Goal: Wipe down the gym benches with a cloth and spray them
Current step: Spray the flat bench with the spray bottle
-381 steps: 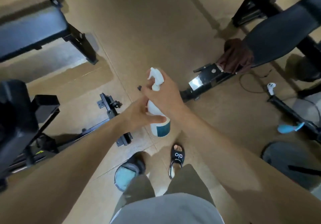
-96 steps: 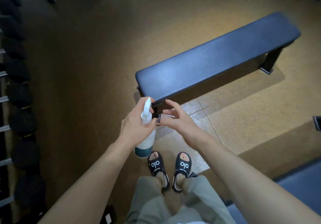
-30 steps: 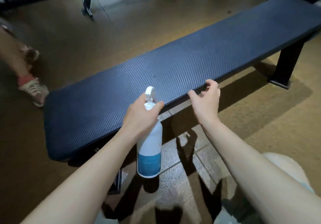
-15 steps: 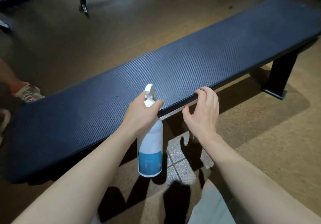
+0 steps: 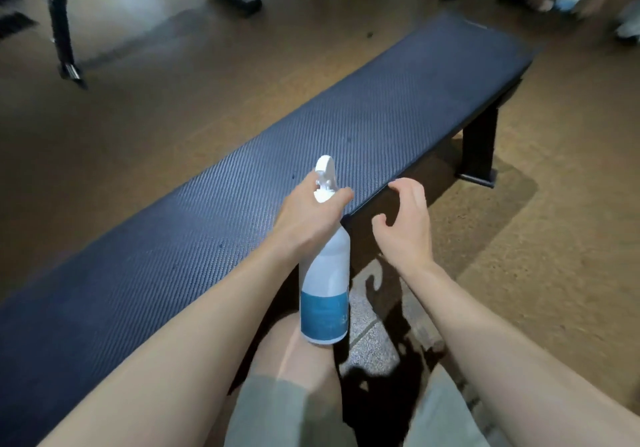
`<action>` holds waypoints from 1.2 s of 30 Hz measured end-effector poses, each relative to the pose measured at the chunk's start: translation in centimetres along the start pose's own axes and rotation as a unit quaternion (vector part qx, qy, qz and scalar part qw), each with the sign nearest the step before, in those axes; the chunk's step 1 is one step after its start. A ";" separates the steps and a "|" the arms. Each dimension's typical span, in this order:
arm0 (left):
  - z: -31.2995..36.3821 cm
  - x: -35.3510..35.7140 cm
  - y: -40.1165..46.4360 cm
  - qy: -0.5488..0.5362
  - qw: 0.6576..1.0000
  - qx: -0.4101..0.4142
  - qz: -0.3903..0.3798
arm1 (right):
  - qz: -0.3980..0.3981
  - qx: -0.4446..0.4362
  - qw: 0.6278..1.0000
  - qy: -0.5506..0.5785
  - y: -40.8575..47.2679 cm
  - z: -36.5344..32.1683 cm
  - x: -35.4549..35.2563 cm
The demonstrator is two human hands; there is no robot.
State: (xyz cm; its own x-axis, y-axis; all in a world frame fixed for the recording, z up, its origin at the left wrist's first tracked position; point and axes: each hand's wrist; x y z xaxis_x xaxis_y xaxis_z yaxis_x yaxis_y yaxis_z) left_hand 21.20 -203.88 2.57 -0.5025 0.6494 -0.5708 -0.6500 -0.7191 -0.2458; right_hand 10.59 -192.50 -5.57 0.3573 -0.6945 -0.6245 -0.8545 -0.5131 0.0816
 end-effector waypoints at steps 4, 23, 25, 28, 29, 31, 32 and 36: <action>-0.1 0.8 2.0 -0.005 1.000 0.019 -0.025 | 0.011 0.090 0.988 0.121 0.9 0.0 0.3; 7.9 6.4 8.7 -0.001 0.995 0.059 -0.079 | -0.017 0.276 0.914 0.296 8.1 3.0 -5.3; 9.3 7.7 9.3 0.014 0.996 0.060 -0.065 | 0.020 0.289 0.909 0.300 10.3 4.4 -6.8; 11.3 9.7 11.3 0.006 0.999 0.036 -0.037 | 0.045 0.295 0.896 0.330 14.3 6.3 -8.9; 11.9 10.4 12.0 0.001 0.999 0.028 -0.029 | 0.038 0.290 0.897 0.332 15.6 6.8 -9.3; 13.2 11.8 13.3 -0.003 1.000 0.018 -0.022 | 0.028 0.278 0.901 0.333 18.2 7.5 -9.9; 13.8 12.6 13.8 -0.008 1.000 0.016 -0.020 | 0.027 0.273 0.900 0.339 19.4 7.8 -10.0; 15.6 15.4 16.5 -0.005 1.000 0.005 0.003 | 0.011 0.256 0.890 0.376 22.7 9.6 -9.9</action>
State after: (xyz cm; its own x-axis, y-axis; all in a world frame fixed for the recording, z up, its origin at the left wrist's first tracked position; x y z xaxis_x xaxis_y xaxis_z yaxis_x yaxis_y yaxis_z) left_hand -6.11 -201.92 1.93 -0.5121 0.6467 -0.5653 -0.6524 -0.7209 -0.2337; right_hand -15.96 -192.38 -5.01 0.3244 -0.9420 0.0861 -0.8556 -0.3310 -0.3979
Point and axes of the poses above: each hand's wrist, its own y-axis towards the middle knuckle, its own x-axis out of the palm, z = x × y, and after that the axes turned 1 degree about -x, right-handed
